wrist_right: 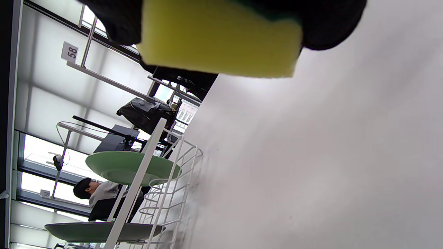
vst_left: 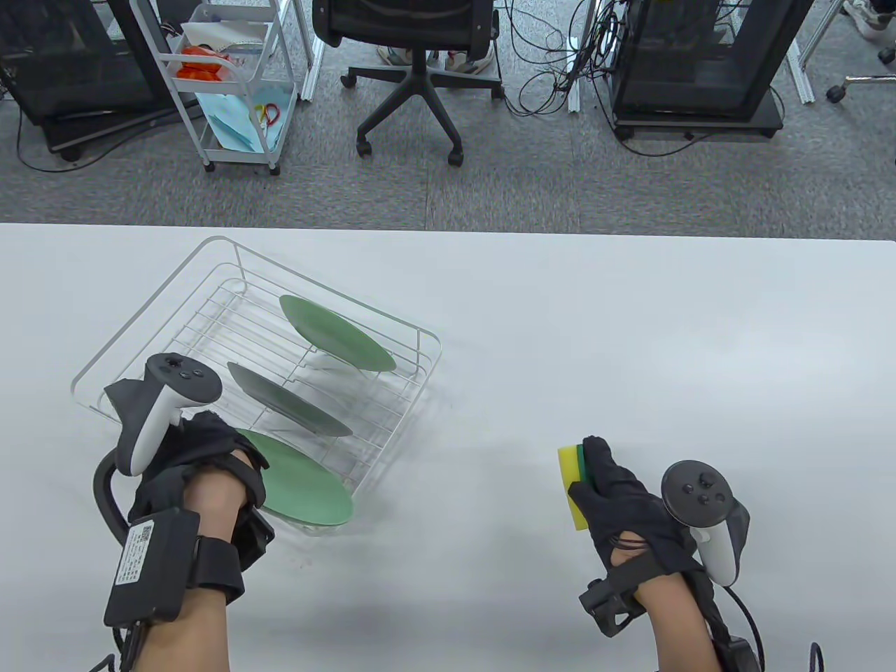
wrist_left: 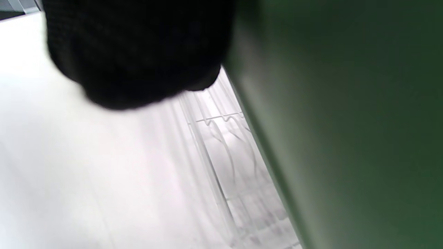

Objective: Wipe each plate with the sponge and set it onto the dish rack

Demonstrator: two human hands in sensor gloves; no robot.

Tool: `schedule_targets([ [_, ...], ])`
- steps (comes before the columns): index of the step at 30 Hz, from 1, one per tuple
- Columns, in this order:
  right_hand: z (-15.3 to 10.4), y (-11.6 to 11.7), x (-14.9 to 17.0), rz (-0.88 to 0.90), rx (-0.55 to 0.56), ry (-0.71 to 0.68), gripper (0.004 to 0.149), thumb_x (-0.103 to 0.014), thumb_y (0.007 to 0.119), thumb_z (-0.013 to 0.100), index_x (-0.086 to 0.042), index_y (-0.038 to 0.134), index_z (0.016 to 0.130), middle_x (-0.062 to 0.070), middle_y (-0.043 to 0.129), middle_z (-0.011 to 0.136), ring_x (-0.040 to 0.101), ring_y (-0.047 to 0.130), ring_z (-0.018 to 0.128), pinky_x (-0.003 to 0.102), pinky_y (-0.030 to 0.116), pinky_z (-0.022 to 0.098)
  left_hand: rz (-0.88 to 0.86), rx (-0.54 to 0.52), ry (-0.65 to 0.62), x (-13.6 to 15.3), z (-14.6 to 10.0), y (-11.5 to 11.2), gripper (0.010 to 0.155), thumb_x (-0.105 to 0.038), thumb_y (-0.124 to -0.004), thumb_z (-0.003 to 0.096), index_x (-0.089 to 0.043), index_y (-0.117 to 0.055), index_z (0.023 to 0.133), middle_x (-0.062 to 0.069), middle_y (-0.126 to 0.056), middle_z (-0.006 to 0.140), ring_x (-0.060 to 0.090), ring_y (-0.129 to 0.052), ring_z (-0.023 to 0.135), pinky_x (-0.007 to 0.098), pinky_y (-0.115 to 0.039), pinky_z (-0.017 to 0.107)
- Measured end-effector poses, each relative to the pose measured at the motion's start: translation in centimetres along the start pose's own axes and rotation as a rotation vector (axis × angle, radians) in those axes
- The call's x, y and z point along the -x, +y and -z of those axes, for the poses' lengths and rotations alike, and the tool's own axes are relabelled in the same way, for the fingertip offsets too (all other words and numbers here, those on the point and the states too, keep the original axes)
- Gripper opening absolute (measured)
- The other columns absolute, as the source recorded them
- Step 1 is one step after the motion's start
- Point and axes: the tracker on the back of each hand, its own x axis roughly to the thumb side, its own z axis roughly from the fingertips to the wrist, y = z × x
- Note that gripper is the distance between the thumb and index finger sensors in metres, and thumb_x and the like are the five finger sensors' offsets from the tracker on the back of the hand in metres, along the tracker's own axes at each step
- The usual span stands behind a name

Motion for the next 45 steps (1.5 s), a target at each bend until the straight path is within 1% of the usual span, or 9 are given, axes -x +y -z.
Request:
schedule_targets([
  [16,0.1,0.3,-0.1,-0.012,-0.018,0.003,0.067,-0.047,0.074,0.042,-0.031,0.044,0.1,0.019,0.058,0.096,0.036,0.081,0.075,0.049,0.072,0.055,0.162,-0.116,0.152,-0.9,1.3,0.1,0.065,-0.026,-0.064,0.0387,-0.022,-0.039,0.098,0.019,-0.084,0.075,0.013,-0.104,0.012,0.051,-0.086,0.045],
  [19,0.1,0.3,-0.2,-0.01,-0.02,0.003,0.067,-0.047,0.074,0.042,-0.031,0.044,0.1,0.019,0.058,0.096,0.036,0.081,0.075,0.049,0.072,0.055,0.17,-0.176,0.175,-0.9,1.6,0.1,0.065,-0.026,-0.063,0.0388,-0.023,-0.039,0.099,0.018,-0.083,0.075,0.013,-0.104,0.013,0.051,-0.086,0.045],
  [24,-0.1,0.5,-0.6,-0.023,-0.008,-0.022,0.067,-0.047,0.074,0.042,-0.03,0.044,0.099,0.019,0.059,0.096,0.036,0.082,0.075,0.049,0.072,0.055,0.158,-0.217,0.197,-1.0,2.3,-0.2,0.064,-0.027,-0.063,0.0387,-0.022,-0.041,0.098,0.018,-0.082,0.076,0.013,-0.105,0.014,0.05,-0.086,0.047],
  [27,-0.1,0.7,-0.6,-0.022,-0.008,-0.024,0.067,-0.047,0.075,0.042,-0.03,0.044,0.099,0.019,0.059,0.096,0.036,0.082,0.075,0.049,0.072,0.055,0.109,-0.242,0.16,-1.3,2.3,-0.2,0.064,-0.029,-0.063,0.0387,-0.02,-0.041,0.099,0.019,-0.081,0.078,0.014,-0.105,0.018,0.05,-0.085,0.047],
  [31,0.0,0.8,-0.6,-0.025,-0.009,-0.022,0.068,-0.047,0.074,0.042,-0.03,0.043,0.1,0.019,0.059,0.096,0.036,0.082,0.075,0.049,0.072,0.055,0.087,-0.203,0.123,-1.9,2.2,-0.5,0.067,-0.038,-0.062,0.0398,-0.02,-0.037,0.099,0.019,-0.077,0.081,0.013,-0.105,0.022,0.05,-0.083,0.05],
  [35,-0.1,0.7,-0.6,-0.023,-0.01,-0.021,0.068,-0.047,0.075,0.042,-0.03,0.043,0.099,0.019,0.059,0.096,0.037,0.082,0.075,0.049,0.072,0.055,0.081,-0.215,0.105,-2.3,2.3,-1.0,0.068,-0.044,-0.063,0.0399,-0.02,-0.039,0.099,0.02,-0.075,0.082,0.013,-0.105,0.023,0.05,-0.082,0.05],
  [37,-0.2,0.6,-0.6,-0.021,-0.005,-0.025,0.067,-0.047,0.075,0.042,-0.03,0.043,0.099,0.019,0.059,0.096,0.036,0.082,0.075,0.049,0.072,0.055,0.076,-0.197,0.112,-2.2,2.6,-1.5,0.068,-0.043,-0.062,0.0403,-0.018,-0.039,0.099,0.021,-0.073,0.083,0.013,-0.104,0.025,0.05,-0.082,0.051],
  [40,-0.1,0.6,-0.6,-0.019,-0.006,-0.026,0.068,-0.047,0.075,0.042,-0.03,0.043,0.1,0.019,0.059,0.096,0.036,0.082,0.075,0.049,0.072,0.055,0.069,-0.214,0.109,-1.9,2.9,-1.6,0.067,-0.041,-0.062,0.0401,-0.018,-0.04,0.099,0.021,-0.073,0.083,0.013,-0.104,0.024,0.05,-0.082,0.051],
  [45,-0.1,0.7,-0.6,-0.021,-0.012,-0.025,0.067,-0.047,0.074,0.042,-0.03,0.043,0.1,0.019,0.059,0.096,0.036,0.082,0.075,0.049,0.072,0.055,0.054,-0.222,0.098,-1.5,3.0,-1.6,0.068,-0.045,-0.062,0.0403,-0.02,-0.039,0.099,0.019,-0.071,0.085,0.014,-0.105,0.029,0.051,-0.08,0.053],
])
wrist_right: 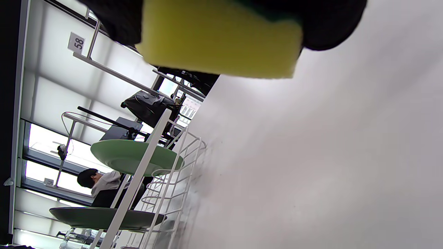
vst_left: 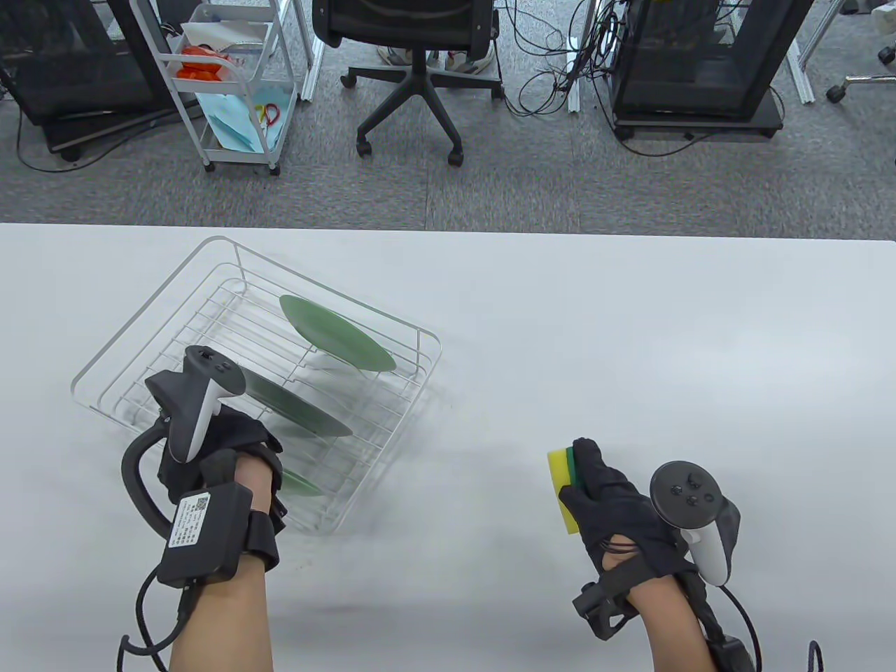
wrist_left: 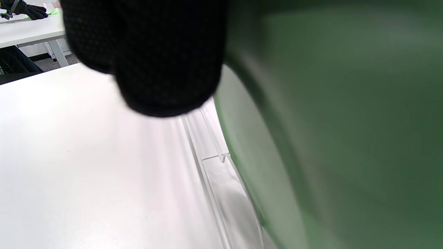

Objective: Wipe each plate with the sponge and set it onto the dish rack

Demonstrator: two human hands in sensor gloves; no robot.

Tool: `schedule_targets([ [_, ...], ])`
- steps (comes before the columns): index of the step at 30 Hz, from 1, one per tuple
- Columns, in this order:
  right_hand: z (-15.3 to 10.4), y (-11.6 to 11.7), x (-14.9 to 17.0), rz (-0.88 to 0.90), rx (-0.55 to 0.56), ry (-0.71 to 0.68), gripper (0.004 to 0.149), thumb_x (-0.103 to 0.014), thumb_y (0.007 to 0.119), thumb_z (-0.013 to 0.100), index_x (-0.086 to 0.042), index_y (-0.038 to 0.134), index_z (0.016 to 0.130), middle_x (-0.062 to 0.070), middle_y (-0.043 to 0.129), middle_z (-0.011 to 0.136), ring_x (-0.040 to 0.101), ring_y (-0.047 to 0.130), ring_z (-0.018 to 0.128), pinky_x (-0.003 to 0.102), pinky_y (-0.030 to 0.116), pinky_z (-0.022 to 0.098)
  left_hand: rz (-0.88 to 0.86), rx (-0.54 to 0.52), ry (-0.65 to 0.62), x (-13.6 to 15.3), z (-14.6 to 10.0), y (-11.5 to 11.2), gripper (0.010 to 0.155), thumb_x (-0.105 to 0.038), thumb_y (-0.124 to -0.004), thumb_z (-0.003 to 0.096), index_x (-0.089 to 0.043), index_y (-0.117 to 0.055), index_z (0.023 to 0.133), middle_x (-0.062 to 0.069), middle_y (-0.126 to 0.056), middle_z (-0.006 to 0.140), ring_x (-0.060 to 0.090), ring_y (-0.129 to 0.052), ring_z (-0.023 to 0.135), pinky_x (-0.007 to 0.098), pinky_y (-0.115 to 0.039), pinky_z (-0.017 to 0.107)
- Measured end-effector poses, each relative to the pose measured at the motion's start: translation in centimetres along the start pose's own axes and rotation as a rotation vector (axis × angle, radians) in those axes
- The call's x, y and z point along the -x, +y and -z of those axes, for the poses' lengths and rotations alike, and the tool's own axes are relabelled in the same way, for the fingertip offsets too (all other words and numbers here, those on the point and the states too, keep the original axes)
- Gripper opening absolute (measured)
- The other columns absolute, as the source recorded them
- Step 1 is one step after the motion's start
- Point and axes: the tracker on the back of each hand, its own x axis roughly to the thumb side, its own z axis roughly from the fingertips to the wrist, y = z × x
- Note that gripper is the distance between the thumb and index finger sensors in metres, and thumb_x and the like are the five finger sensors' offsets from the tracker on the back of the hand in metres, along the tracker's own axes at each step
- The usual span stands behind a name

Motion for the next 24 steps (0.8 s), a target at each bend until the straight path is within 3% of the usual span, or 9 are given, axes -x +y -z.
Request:
schedule_targets([
  [7,-0.18,0.06,-0.04,0.004,-0.005,-0.011,0.067,-0.047,0.074,0.042,-0.03,0.044,0.099,0.019,0.059,0.096,0.037,0.082,0.075,0.049,0.072,0.055,-0.087,0.018,-0.023,0.96,0.45,-0.1,0.076,-0.055,-0.063,0.0391,-0.02,-0.033,0.1,0.02,-0.061,0.091,0.016,-0.102,0.039,0.052,-0.075,0.057],
  [20,-0.26,0.45,-0.06,-0.013,-0.011,-0.021,0.067,-0.047,0.075,0.042,-0.03,0.044,0.099,0.019,0.06,0.096,0.037,0.082,0.075,0.049,0.072,0.054,-0.089,-0.051,-0.047,0.98,0.55,-0.19,0.073,-0.053,-0.065,0.0388,-0.021,-0.041,0.099,0.02,-0.058,0.09,0.017,-0.098,0.043,0.054,-0.071,0.06],
  [24,-0.17,0.51,-0.03,-0.017,-0.017,-0.015,0.067,-0.047,0.075,0.042,-0.03,0.044,0.099,0.019,0.06,0.096,0.037,0.082,0.075,0.049,0.072,0.054,-0.086,-0.024,-0.047,1.0,0.2,0.07,0.073,-0.053,-0.064,0.0392,-0.021,-0.039,0.1,0.02,-0.054,0.092,0.017,-0.097,0.046,0.054,-0.069,0.061],
])
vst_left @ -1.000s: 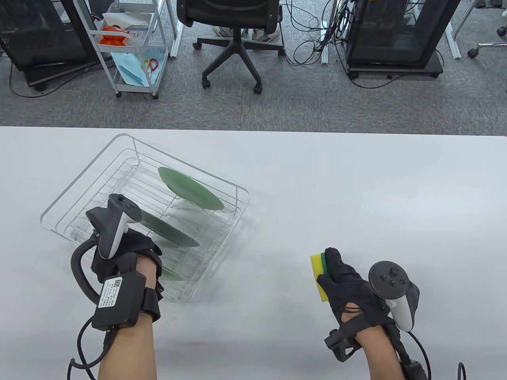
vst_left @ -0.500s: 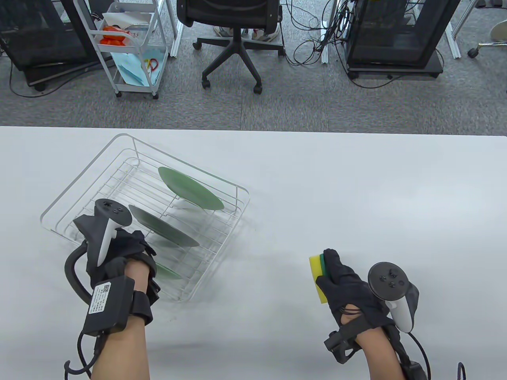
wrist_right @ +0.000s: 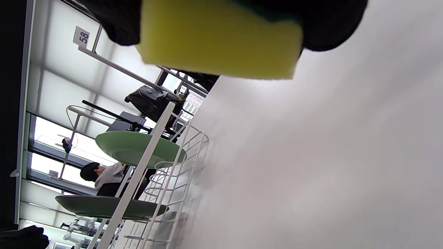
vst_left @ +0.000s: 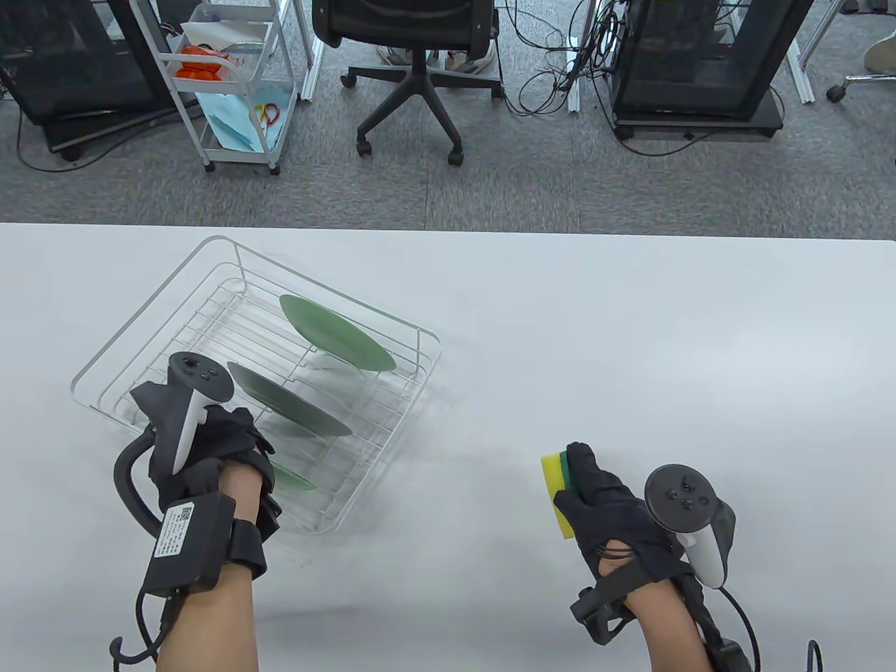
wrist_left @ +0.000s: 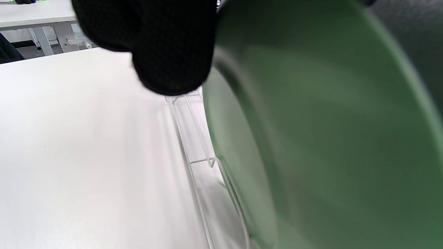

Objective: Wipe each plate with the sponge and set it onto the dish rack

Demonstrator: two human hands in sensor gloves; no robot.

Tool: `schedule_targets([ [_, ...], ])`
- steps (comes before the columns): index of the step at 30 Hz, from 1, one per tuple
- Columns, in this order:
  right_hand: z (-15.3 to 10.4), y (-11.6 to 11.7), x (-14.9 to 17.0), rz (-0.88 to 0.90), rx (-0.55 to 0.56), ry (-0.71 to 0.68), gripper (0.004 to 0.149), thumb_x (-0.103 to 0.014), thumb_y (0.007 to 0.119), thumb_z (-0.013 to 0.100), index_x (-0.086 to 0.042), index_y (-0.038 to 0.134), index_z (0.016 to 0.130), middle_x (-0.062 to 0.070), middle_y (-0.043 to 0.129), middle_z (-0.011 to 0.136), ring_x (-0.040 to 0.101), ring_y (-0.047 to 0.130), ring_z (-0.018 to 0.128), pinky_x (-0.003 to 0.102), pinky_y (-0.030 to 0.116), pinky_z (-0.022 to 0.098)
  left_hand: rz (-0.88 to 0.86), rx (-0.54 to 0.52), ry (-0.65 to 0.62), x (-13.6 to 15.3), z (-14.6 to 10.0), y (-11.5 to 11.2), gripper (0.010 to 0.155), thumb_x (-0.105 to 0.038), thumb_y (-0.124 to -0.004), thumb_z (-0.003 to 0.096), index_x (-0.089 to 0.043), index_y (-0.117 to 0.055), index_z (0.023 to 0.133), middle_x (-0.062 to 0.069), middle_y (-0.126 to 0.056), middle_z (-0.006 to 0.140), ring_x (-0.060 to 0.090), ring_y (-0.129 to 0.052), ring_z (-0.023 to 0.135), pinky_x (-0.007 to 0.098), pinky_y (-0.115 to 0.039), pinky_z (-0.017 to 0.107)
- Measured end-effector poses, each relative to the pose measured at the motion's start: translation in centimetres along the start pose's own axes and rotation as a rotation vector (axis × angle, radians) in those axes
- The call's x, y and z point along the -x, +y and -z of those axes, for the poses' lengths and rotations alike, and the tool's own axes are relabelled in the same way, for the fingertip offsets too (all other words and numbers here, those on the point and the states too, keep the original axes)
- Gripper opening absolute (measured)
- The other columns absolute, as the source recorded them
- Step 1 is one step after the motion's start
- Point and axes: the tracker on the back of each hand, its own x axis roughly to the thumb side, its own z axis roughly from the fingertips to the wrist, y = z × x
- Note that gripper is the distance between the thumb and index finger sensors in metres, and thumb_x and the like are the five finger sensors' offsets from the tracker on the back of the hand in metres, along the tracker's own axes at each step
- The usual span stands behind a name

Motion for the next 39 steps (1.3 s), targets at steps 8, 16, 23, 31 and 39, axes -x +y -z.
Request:
schedule_targets([
  [8,0.2,0.4,0.0,-0.034,-0.016,0.017,0.067,-0.047,0.075,0.042,-0.03,0.044,0.099,0.019,0.06,0.096,0.037,0.082,0.075,0.049,0.072,0.054,-0.059,-0.093,-0.119,-0.4,-3.8,2.7,0.075,-0.052,-0.066,0.0382,-0.022,-0.036,0.1,0.02,-0.038,0.101,0.028,-0.086,0.076,0.062,-0.054,0.069],
  [16,0.1,0.4,-0.1,-0.062,-0.012,0.022,0.067,-0.047,0.075,0.042,-0.03,0.045,0.099,0.019,0.06,0.096,0.037,0.082,0.075,0.049,0.072,0.054,-0.128,-0.194,-0.415,-2.7,-10.5,4.8,0.079,-0.053,-0.067,0.0382,-0.024,-0.028,0.1,0.019,-0.029,0.104,0.041,-0.065,0.097,0.067,-0.038,0.072],
  [23,-0.2,-0.5,0.0,-0.087,0.031,0.026,0.067,-0.047,0.075,0.042,-0.03,0.045,0.099,0.019,0.06,0.096,0.037,0.082,0.075,0.049,0.072,0.054,-0.079,-0.201,-0.768,-7.2,-16.7,1.5,0.081,-0.056,-0.066,0.0382,-0.026,-0.024,0.101,0.017,-0.022,0.105,0.045,-0.048,0.105,0.068,-0.032,0.072],
  [31,-0.6,-1.3,-0.4,-0.122,0.063,0.019,0.067,-0.047,0.074,0.042,-0.03,0.045,0.099,0.019,0.059,0.096,0.037,0.082,0.075,0.049,0.072,0.055,-0.007,-0.156,-1.002,-11.4,-18.5,-6.7,0.087,-0.06,-0.067,0.0368,-0.028,-0.018,0.101,0.015,-0.014,0.106,0.049,-0.025,0.109,0.069,-0.027,0.072],
  [39,-0.8,-1.9,0.0,-0.131,0.092,0.032,0.067,-0.047,0.075,0.042,-0.03,0.045,0.099,0.02,0.06,0.096,0.037,0.082,0.075,0.049,0.072,0.054,0.143,-0.1,-1.002,-13.2,-16.7,-13.6,0.096,-0.067,-0.067,0.0341,-0.031,-0.005,0.099,0.014,-0.002,0.105,0.05,-0.003,0.105,0.071,-0.013,0.069],
])
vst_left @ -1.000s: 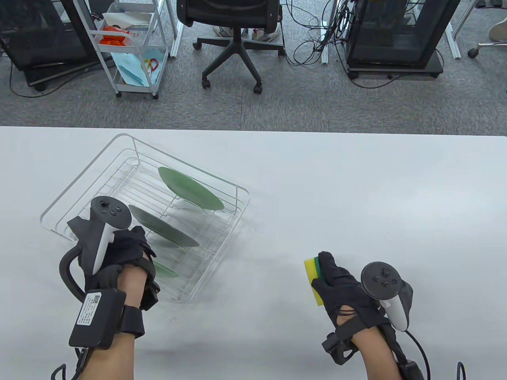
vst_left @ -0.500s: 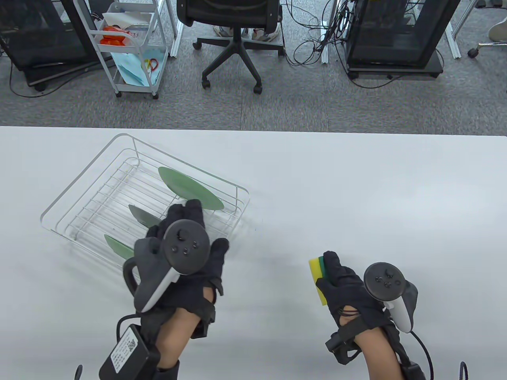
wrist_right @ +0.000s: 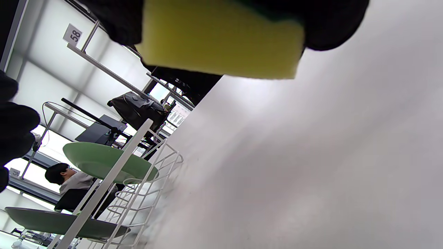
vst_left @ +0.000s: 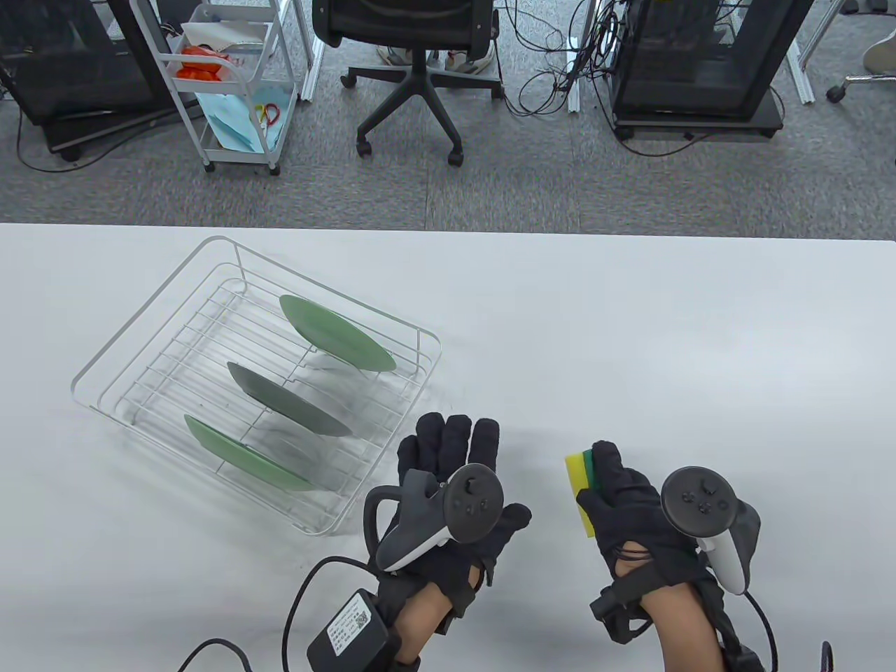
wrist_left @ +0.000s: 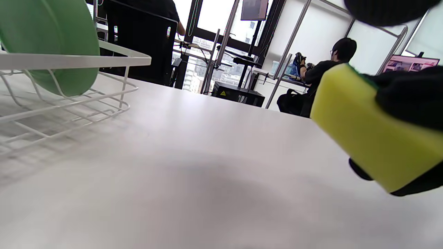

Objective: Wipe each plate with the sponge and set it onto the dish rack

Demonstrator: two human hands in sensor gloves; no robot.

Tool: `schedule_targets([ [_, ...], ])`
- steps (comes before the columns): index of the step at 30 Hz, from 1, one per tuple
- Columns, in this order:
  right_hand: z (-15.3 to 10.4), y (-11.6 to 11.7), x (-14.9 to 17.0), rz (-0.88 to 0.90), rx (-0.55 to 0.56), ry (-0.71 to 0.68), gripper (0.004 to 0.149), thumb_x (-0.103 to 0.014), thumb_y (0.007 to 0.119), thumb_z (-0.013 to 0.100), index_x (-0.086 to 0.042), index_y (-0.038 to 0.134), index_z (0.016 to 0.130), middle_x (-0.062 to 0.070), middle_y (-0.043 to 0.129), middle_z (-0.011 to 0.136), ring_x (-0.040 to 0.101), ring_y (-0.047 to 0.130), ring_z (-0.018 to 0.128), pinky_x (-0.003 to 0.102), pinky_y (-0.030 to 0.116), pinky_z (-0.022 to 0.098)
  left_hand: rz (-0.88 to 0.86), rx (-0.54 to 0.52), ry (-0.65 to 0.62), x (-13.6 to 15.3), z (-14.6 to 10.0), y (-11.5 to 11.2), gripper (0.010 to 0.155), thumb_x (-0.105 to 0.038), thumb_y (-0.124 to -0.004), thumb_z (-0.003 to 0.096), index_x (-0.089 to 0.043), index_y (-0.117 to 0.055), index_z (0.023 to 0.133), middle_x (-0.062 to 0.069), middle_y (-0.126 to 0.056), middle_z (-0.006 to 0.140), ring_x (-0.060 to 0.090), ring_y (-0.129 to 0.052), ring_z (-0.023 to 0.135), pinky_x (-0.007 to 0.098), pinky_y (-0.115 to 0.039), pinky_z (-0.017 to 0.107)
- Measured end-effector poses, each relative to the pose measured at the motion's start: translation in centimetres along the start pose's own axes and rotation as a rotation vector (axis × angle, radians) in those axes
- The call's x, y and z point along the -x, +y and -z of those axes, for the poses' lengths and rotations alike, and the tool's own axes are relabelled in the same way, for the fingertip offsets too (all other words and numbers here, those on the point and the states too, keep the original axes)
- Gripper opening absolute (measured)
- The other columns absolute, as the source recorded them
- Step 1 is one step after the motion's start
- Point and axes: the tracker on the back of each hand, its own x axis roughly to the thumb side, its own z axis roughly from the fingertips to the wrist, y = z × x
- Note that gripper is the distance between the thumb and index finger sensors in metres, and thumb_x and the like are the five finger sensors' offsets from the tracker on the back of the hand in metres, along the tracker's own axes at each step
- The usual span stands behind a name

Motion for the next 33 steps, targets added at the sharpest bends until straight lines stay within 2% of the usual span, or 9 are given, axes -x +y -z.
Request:
schedule_targets([
  [4,0.2,0.9,0.0,-0.036,-0.052,0.023,0.066,-0.048,0.074,0.042,-0.028,0.047,0.099,0.02,0.061,0.095,0.037,0.083,0.074,0.049,0.073,0.054,-0.006,-0.01,0.02,1.5,0.2,-2.1,0.094,-0.066,-0.067,0.0347,-0.031,-0.007,0.099,0.014,-0.003,0.106,0.05,-0.005,0.105,0.071,-0.014,0.069],
  [6,0.3,1.4,0.0,-0.033,-0.078,0.037,0.066,-0.047,0.075,0.042,-0.027,0.05,0.099,0.02,0.061,0.095,0.037,0.084,0.074,0.049,0.073,0.054,-0.05,0.044,0.031,2.1,0.1,-2.8,0.094,-0.065,-0.068,0.0351,-0.031,-0.007,0.099,0.014,-0.003,0.105,0.05,-0.004,0.105,0.071,-0.014,0.069],
  [11,0.4,2.7,-0.4,-0.112,-0.106,0.043,0.064,-0.047,0.075,0.041,-0.026,0.055,0.098,0.02,0.064,0.094,0.037,0.085,0.072,0.049,0.074,0.053,-0.064,0.039,0.045,3.1,-0.3,-2.6,0.093,-0.064,-0.067,0.0357,-0.031,-0.008,0.099,0.015,-0.003,0.105,0.051,-0.007,0.106,0.071,-0.016,0.069],
  [15,1.3,3.7,-1.2,-0.214,-0.055,0.039,0.066,-0.047,0.076,0.041,-0.029,0.049,0.099,0.018,0.063,0.095,0.037,0.085,0.073,0.049,0.074,0.053,-0.116,0.038,0.051,3.5,-0.5,-2.5,0.092,-0.063,-0.067,0.0363,-0.03,-0.009,0.1,0.015,-0.004,0.105,0.051,-0.008,0.106,0.071,-0.017,0.069],
  [19,3.3,2.3,-1.7,-0.292,0.118,0.06,0.066,-0.046,0.078,0.04,-0.035,0.046,0.097,0.012,0.066,0.096,0.036,0.083,0.076,0.049,0.072,0.055,-0.13,0.022,0.053,3.3,-0.8,-2.3,0.09,-0.062,-0.066,0.0369,-0.03,-0.01,0.1,0.015,-0.005,0.105,0.051,-0.011,0.106,0.071,-0.019,0.069],
  [21,4.5,1.3,-1.7,-0.332,0.158,0.099,0.068,-0.046,0.078,0.04,-0.037,0.043,0.097,0.009,0.065,0.097,0.034,0.081,0.078,0.048,0.071,0.057,-0.134,0.004,0.041,3.0,-0.7,-2.4,0.089,-0.061,-0.066,0.037,-0.03,-0.013,0.1,0.016,-0.006,0.106,0.051,-0.015,0.107,0.071,-0.021,0.069],
  [25,6.8,-0.2,-1.1,-0.359,0.232,0.144,0.069,-0.047,0.08,0.039,-0.04,0.039,0.095,0.004,0.063,0.098,0.033,0.078,0.081,0.047,0.068,0.059,-0.125,0.038,0.036,2.6,-0.3,-2.9,0.088,-0.061,-0.066,0.0374,-0.029,-0.013,0.101,0.016,-0.006,0.106,0.051,-0.016,0.107,0.071,-0.021,0.07],
  [29,8.8,-0.4,0.2,-0.537,0.229,0.242,0.066,-0.048,0.08,0.039,-0.039,0.041,0.092,0.002,0.061,0.099,0.032,0.072,0.084,0.046,0.064,0.062,-0.148,0.051,0.036,2.3,0.1,-3.3,0.083,-0.059,-0.065,0.0381,-0.027,-0.023,0.102,0.016,-0.011,0.106,0.051,-0.021,0.108,0.07,-0.024,0.07],
  [33,10.0,0.1,1.8,-0.586,0.194,0.309,0.062,-0.047,0.08,0.039,-0.035,0.047,0.09,0.003,0.062,0.099,0.032,0.07,0.085,0.046,0.062,0.063,-0.153,0.048,0.027,2.1,0.2,-3.4,0.083,-0.059,-0.065,0.0381,-0.027,-0.023,0.102,0.016,-0.011,0.106,0.051,-0.022,0.108,0.07,-0.025,0.07],
])
